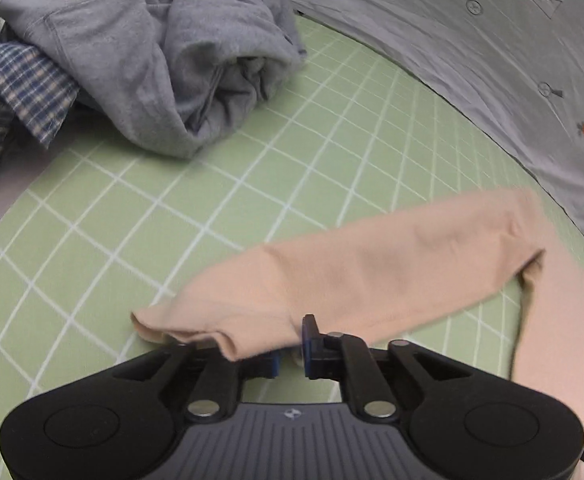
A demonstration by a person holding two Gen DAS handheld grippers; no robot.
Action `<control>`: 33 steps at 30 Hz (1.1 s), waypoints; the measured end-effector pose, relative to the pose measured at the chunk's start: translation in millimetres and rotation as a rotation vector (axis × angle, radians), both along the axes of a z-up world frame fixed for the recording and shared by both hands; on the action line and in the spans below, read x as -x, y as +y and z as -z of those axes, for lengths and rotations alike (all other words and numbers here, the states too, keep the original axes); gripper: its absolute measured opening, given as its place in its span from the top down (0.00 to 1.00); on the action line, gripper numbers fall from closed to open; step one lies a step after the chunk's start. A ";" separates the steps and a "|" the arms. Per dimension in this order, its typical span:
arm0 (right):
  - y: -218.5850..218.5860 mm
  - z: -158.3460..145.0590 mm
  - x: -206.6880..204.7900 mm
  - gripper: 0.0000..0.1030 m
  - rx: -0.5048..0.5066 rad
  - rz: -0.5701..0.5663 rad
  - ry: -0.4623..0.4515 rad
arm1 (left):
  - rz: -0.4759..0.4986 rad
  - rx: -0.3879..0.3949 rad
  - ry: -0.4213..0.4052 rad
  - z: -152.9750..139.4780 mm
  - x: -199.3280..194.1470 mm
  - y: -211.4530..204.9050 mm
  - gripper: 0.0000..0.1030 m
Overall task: Fold clothes
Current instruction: 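Carry the held sleeve across the top's body with the left gripper and release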
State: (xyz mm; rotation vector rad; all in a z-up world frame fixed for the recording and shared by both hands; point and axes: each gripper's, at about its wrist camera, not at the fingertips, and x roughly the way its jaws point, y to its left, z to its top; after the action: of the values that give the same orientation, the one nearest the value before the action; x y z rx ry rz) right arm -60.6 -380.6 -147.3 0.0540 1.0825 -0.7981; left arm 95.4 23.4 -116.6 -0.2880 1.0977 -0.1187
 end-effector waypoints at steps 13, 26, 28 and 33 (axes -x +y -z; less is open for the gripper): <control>-0.3 0.1 4.7 0.37 -0.018 0.037 -0.047 | -0.278 0.220 0.005 0.0 -4.7 58.6 0.45; 4.1 0.4 5.1 0.37 -0.005 0.038 -0.045 | -0.079 0.010 -0.536 -94.7 17.7 51.0 0.93; 3.2 0.8 4.8 0.37 0.000 0.036 -0.045 | -0.135 -0.008 -0.380 -61.9 11.0 58.4 0.91; 2.3 0.9 3.6 0.37 0.002 0.027 -0.041 | -0.191 -0.043 -0.111 -8.2 4.8 69.7 0.82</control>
State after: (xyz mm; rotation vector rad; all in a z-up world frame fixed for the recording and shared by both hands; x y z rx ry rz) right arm -64.2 -378.3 -148.3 0.0832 1.0439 -0.8185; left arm 90.6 93.1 -108.3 -0.3418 0.9563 0.0586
